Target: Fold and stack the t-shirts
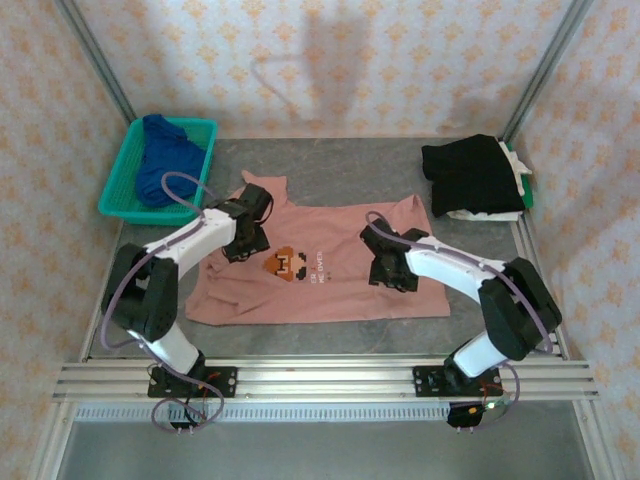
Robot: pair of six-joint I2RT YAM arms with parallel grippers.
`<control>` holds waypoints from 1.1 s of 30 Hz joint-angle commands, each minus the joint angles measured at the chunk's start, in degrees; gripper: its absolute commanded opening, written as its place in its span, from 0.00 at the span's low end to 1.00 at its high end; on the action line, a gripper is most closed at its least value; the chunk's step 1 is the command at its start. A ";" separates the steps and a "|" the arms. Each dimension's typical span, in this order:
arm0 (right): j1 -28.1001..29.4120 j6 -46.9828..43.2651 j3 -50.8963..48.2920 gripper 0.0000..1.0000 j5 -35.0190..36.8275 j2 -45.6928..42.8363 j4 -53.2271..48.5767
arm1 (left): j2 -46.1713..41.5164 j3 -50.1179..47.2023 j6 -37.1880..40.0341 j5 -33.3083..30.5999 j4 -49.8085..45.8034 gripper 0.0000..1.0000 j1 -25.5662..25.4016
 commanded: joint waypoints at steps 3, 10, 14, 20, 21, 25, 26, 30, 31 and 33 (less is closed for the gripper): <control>-2.38 -1.50 -1.19 0.68 3.10 -3.25 -2.85 | 2.50 1.38 1.77 -4.19 -3.66 0.44 -0.18; -3.67 -2.29 -1.69 0.68 4.07 -3.97 -3.41 | 2.68 -1.23 1.41 -1.74 -1.90 0.33 -0.27; -3.73 -2.81 -0.97 0.68 4.14 -3.38 -3.71 | 3.19 -2.58 1.24 -1.59 -1.74 0.34 -0.36; -3.76 -3.38 0.22 0.68 4.44 -2.41 -4.04 | 2.17 -4.08 1.01 -2.14 -1.49 0.35 -0.68; -3.76 -3.46 0.37 0.68 4.45 -2.22 -4.10 | 2.19 -3.95 1.14 -2.06 -1.54 0.32 -0.78; -3.75 -3.37 0.94 0.68 4.34 -1.40 -4.02 | 2.29 -2.76 1.97 -2.15 -2.21 0.11 -1.30; -3.76 -3.34 1.10 0.68 4.42 -1.39 -4.00 | 2.21 -2.28 2.27 -2.16 -2.45 0.06 -1.53; -3.70 -3.51 1.73 0.67 4.91 -1.29 -4.45 | 3.40 5.30 6.92 -5.32 -5.97 0.00 -4.40; -3.75 -3.61 1.89 0.68 5.07 -1.33 -4.55 | 4.42 8.22 8.60 -6.94 -7.42 0.00 -5.55; -3.76 -3.72 2.09 0.68 5.36 -1.37 -4.69 | 7.27 14.56 12.71 -10.67 -9.73 0.00 -7.76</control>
